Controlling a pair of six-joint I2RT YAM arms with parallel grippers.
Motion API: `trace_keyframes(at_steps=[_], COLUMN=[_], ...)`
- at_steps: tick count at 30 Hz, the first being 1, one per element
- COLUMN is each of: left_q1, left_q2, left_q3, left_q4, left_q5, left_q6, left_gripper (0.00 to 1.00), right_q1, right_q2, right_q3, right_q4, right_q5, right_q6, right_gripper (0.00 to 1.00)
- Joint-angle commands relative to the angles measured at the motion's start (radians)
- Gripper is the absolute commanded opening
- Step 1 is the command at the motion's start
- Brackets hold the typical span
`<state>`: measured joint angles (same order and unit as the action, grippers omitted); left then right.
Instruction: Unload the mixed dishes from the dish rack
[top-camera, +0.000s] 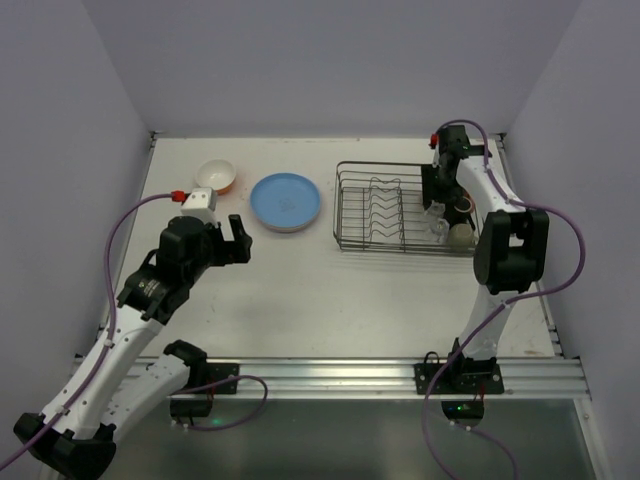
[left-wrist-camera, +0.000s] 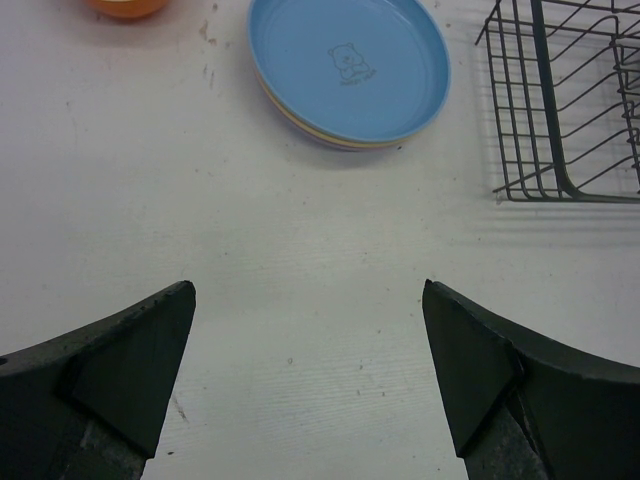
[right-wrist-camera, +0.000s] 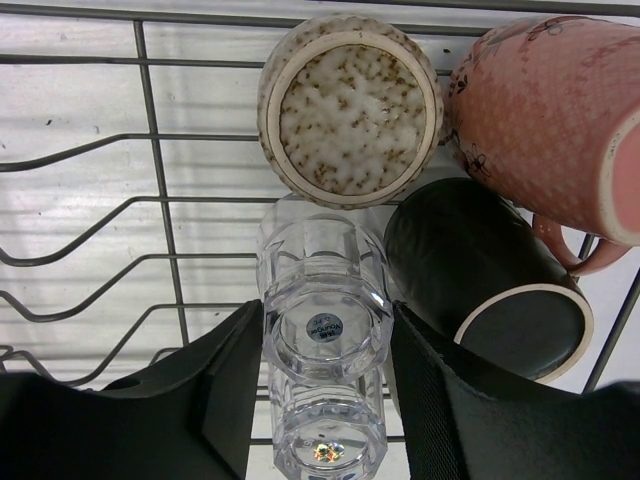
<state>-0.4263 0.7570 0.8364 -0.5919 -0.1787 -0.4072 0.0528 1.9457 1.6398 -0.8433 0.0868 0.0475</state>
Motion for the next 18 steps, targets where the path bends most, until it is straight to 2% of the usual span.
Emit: trace_keyframes(at_steps=[1,3,4,5,10,18], left_q1=[-0.005,-0.005,-0.005,-0.005,-0.005,-0.005], left_q2=[-0.008,-0.01,-0.01,-0.012,-0.013,-0.012], left_q3=[-0.003,-0.003,-0.003,-0.002,-0.003,-0.003], left_q4=[0.035,0.034,0.033,0.033,0.033,0.033], left_q5=[0.005,0.004,0.004,0.004,0.001,0.004], left_q6=[0.022,0.022,0.021,0.021,0.021,0.019], left_gripper=[1.0,1.0,1.0,1.0,1.0,1.0], right_q1=[-0.005,-0.004,-0.004,-0.004,-0.001,0.005], right_q2=[-0.013,-0.019,-0.021,-0.024,-0.092,-0.183], right_q3=[0.02,0.023,0.025,0.029,0.017,0.023], right_q4=[0.016,0.01,0.007,0.001,0.021,-0.005], right_q5=[0.01,0.011,0.016,0.018,-0.021,-0.019], right_q6=[0.002,0.002,0.002,0.002,0.018,0.023], right_gripper=[0.32,0.23,0.15,0.13,0.05,0.02])
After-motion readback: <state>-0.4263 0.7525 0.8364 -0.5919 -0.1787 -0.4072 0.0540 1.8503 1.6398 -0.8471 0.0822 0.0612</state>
